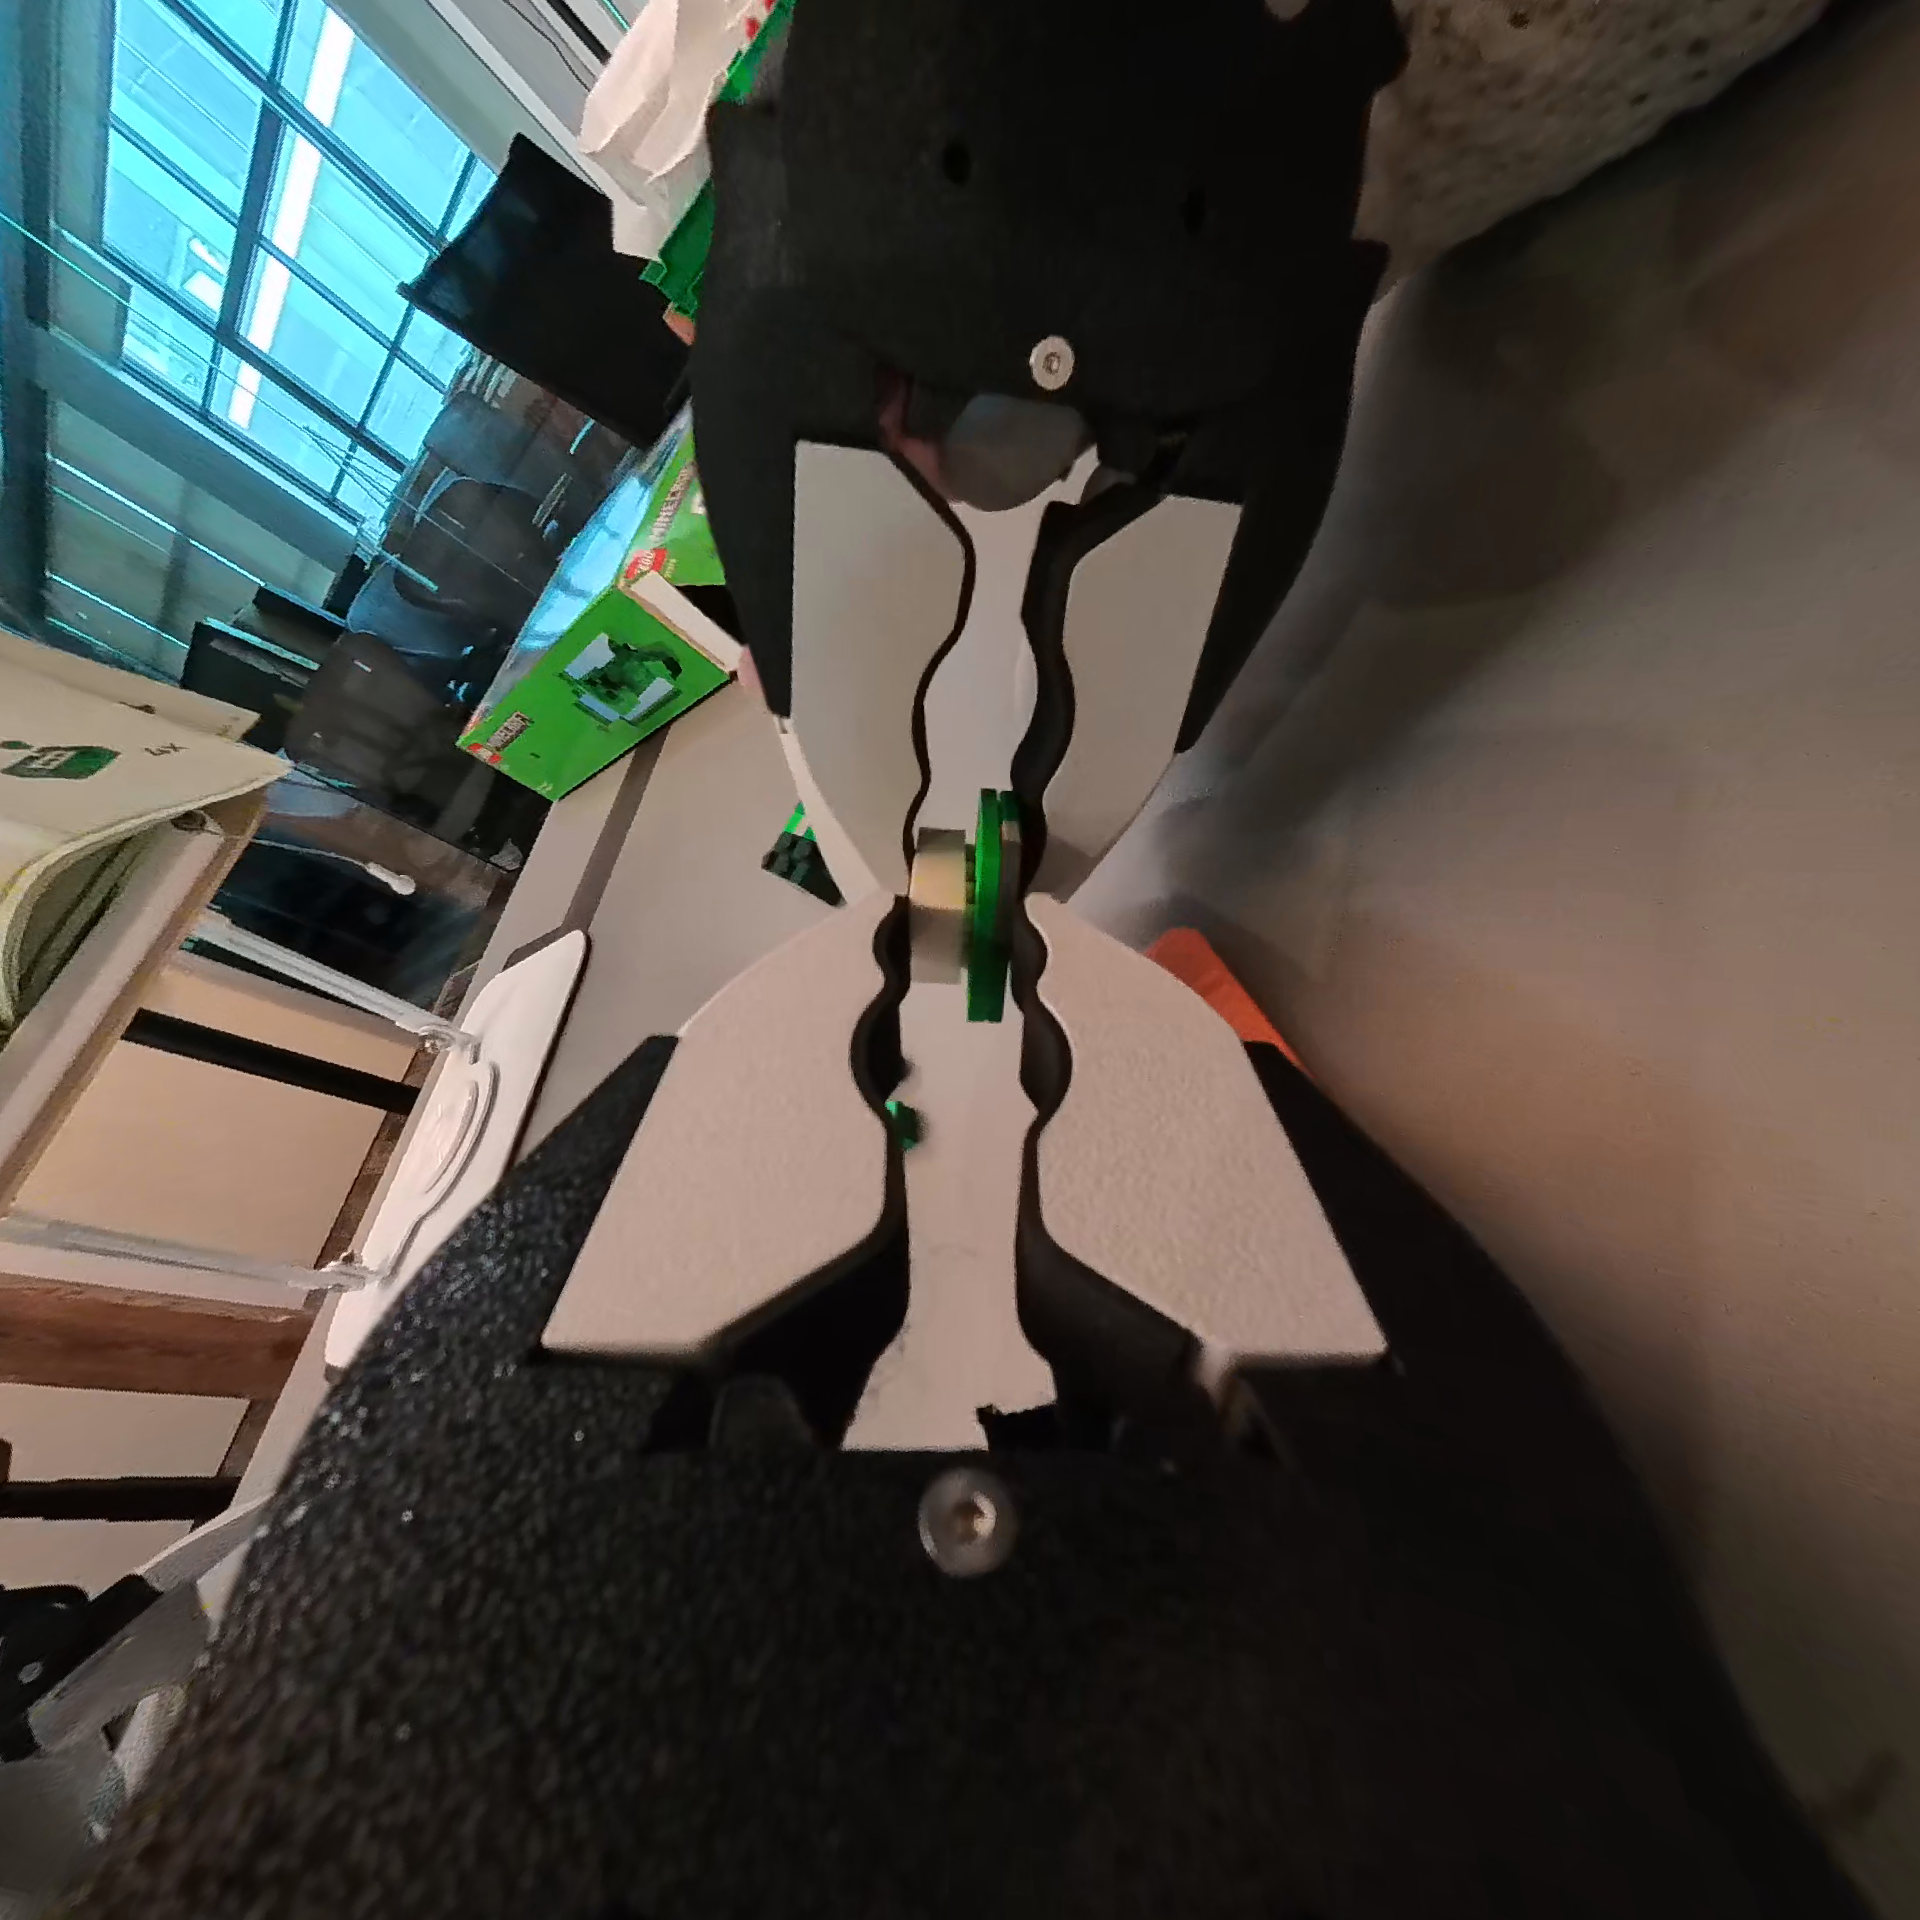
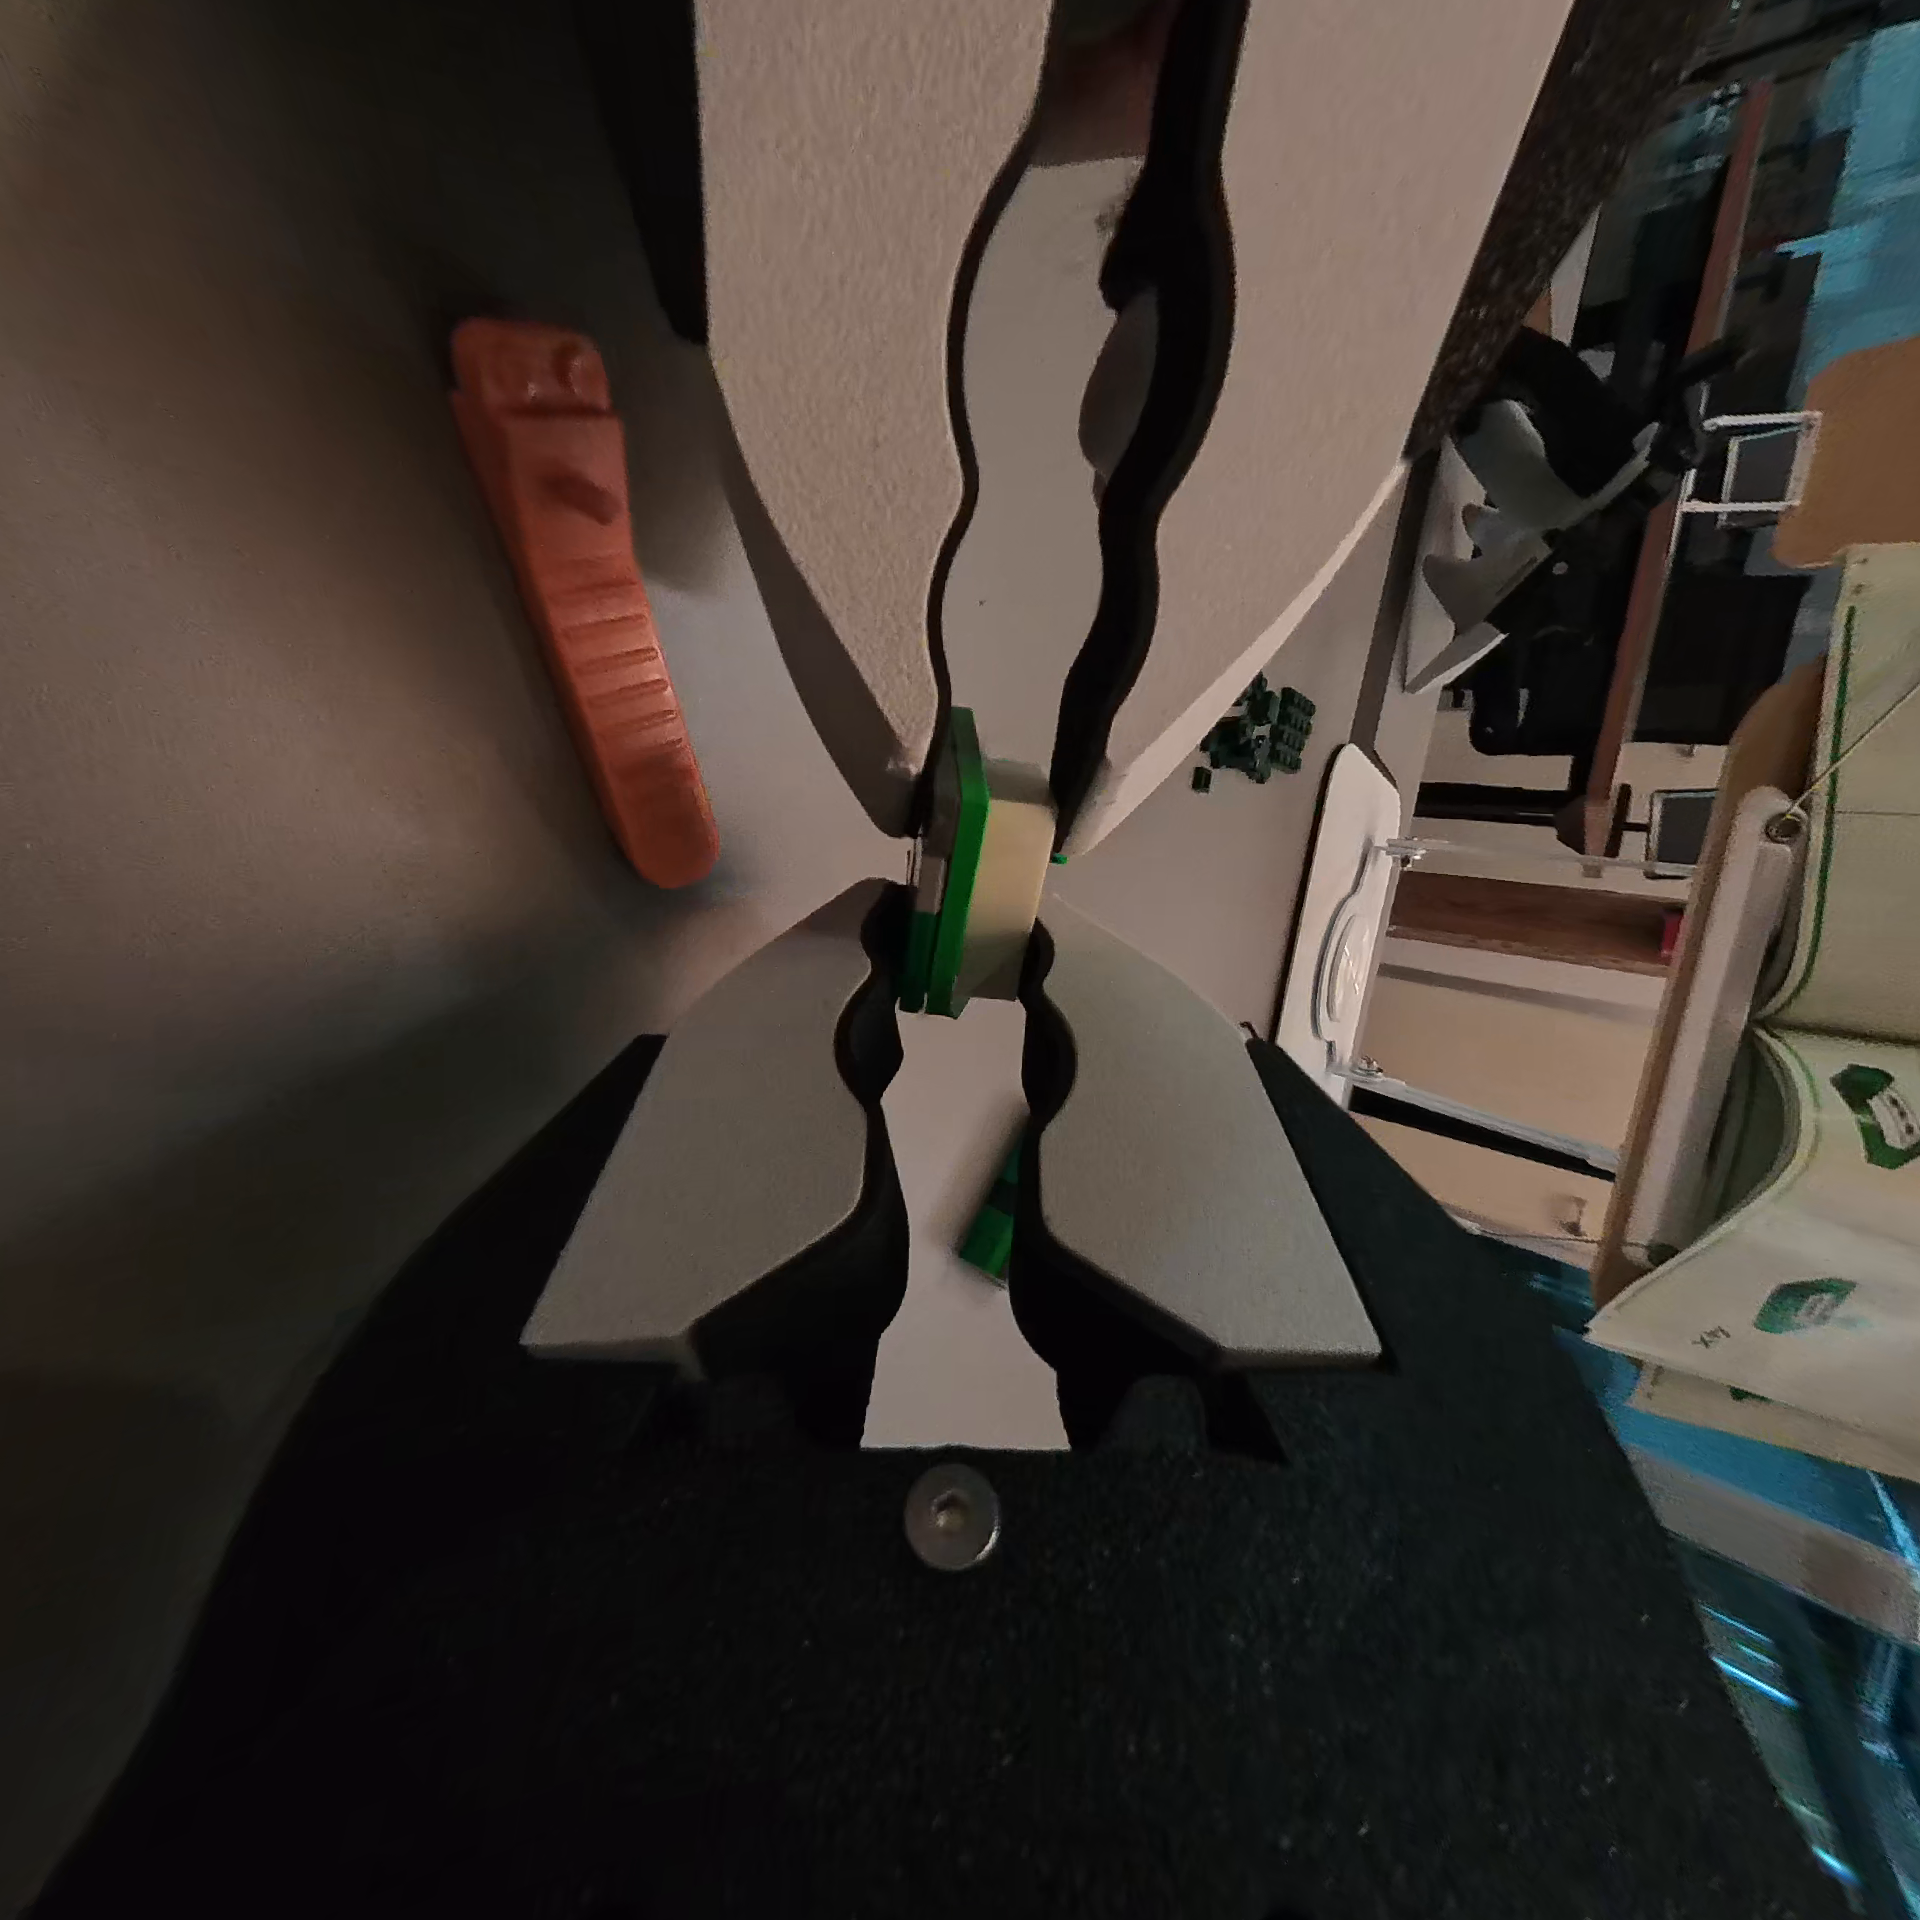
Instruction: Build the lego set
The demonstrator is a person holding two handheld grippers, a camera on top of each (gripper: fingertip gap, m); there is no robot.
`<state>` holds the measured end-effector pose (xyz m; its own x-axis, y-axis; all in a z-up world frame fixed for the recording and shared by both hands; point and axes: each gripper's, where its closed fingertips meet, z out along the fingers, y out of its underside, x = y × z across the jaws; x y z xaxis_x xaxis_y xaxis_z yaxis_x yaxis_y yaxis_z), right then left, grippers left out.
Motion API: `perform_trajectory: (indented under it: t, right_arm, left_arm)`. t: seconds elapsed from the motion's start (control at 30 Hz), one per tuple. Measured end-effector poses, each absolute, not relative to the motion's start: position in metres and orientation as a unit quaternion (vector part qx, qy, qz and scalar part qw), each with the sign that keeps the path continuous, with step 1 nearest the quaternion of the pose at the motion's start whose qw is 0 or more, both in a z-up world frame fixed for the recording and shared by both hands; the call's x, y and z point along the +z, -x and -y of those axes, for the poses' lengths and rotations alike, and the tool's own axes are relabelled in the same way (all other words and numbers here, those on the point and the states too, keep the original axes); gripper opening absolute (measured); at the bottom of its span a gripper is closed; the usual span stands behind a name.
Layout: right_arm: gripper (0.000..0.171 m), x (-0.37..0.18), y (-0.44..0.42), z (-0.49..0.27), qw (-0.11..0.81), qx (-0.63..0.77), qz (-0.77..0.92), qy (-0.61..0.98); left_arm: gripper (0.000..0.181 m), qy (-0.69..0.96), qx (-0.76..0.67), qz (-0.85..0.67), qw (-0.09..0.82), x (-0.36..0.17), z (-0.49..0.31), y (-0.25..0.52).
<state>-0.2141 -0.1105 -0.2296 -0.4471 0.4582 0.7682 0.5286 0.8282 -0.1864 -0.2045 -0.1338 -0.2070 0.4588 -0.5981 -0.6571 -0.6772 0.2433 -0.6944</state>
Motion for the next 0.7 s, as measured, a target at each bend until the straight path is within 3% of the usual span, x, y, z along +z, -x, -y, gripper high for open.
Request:
perform_trajectory:
  t: [0.2, 0.47, 0.6, 0.7]
  right_arm:
    - [0.02, -0.224, 0.217, 0.104, 0.458, -0.022, 0.83, 0.319]
    - [0.018, -0.213, 0.224, 0.078, 0.55, -0.081, 0.766, 0.323]
    - [0.018, -0.208, 0.228, 0.075, 0.567, -0.09, 0.753, 0.321]
    - [0.018, -0.203, 0.232, 0.08, 0.582, -0.102, 0.749, 0.301]
  left_arm:
    - [0.021, 0.625, 0.038, -0.484, 0.612, -0.201, 0.128, 0.206]
    - [0.058, 0.7, -0.03, -0.355, 0.619, -0.191, 0.113, 0.222]
    - [0.065, 0.748, -0.08, -0.313, 0.58, -0.204, 0.109, 0.221]
    - [0.06, 0.771, -0.116, -0.287, 0.557, -0.21, 0.109, 0.218]
